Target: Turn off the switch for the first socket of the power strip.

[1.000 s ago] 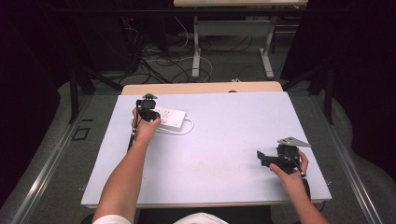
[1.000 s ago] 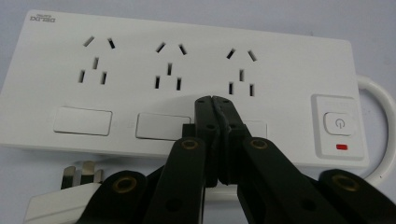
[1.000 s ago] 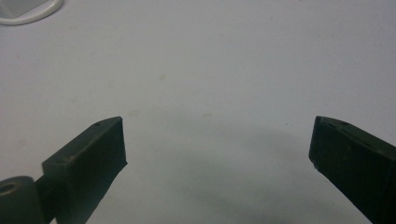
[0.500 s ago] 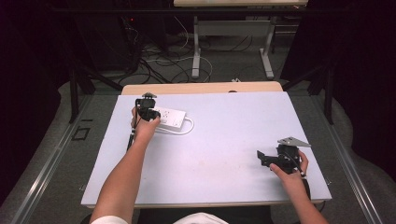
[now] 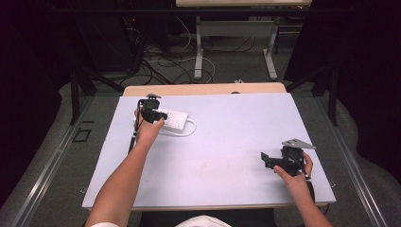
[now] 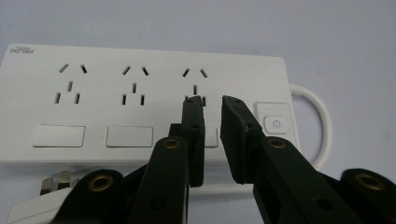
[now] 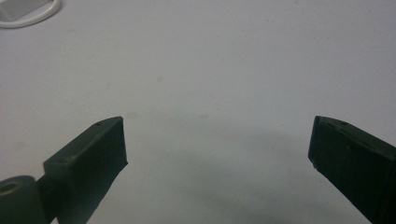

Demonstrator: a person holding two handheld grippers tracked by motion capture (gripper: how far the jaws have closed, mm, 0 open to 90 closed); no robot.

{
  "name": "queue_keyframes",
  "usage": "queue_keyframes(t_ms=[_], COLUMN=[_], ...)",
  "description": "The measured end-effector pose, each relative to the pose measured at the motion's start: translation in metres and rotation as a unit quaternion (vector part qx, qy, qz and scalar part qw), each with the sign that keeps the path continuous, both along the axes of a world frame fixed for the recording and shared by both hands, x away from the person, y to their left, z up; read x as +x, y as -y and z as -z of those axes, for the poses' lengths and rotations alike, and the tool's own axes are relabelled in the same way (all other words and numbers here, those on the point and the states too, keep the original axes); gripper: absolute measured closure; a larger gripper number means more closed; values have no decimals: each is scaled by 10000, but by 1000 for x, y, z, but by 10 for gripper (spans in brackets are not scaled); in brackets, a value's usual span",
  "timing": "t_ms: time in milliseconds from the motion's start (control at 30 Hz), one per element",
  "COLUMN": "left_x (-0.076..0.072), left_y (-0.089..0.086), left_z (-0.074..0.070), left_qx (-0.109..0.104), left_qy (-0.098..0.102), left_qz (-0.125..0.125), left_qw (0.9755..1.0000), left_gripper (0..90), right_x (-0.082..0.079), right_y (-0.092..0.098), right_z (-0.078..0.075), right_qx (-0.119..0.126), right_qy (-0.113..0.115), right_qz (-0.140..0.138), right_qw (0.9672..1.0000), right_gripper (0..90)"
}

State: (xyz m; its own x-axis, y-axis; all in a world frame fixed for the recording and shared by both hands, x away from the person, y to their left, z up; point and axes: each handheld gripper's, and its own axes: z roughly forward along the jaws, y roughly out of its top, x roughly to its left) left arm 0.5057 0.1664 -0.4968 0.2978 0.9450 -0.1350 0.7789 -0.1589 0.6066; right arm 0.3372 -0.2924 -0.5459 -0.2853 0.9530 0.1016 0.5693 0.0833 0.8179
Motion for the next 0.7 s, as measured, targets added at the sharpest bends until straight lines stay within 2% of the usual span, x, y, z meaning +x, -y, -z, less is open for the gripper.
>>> queue_keyframes(t_ms=[333,700], left_x=[-10,-22], left_y=[3,11], left_z=[-7,-15], left_qx=[-184,-255], left_qy=[99,234], left_qz=[175,392], left_qw=[9996,9986], left_gripper=[708,600], right_x=[0,-1], right_y=[1,1], right_z=[-1,-1], right_qx=[-19,-46], right_qy=[42,56], right_qz=[-34,-25], right_qw=[10000,10000], right_gripper=[41,43])
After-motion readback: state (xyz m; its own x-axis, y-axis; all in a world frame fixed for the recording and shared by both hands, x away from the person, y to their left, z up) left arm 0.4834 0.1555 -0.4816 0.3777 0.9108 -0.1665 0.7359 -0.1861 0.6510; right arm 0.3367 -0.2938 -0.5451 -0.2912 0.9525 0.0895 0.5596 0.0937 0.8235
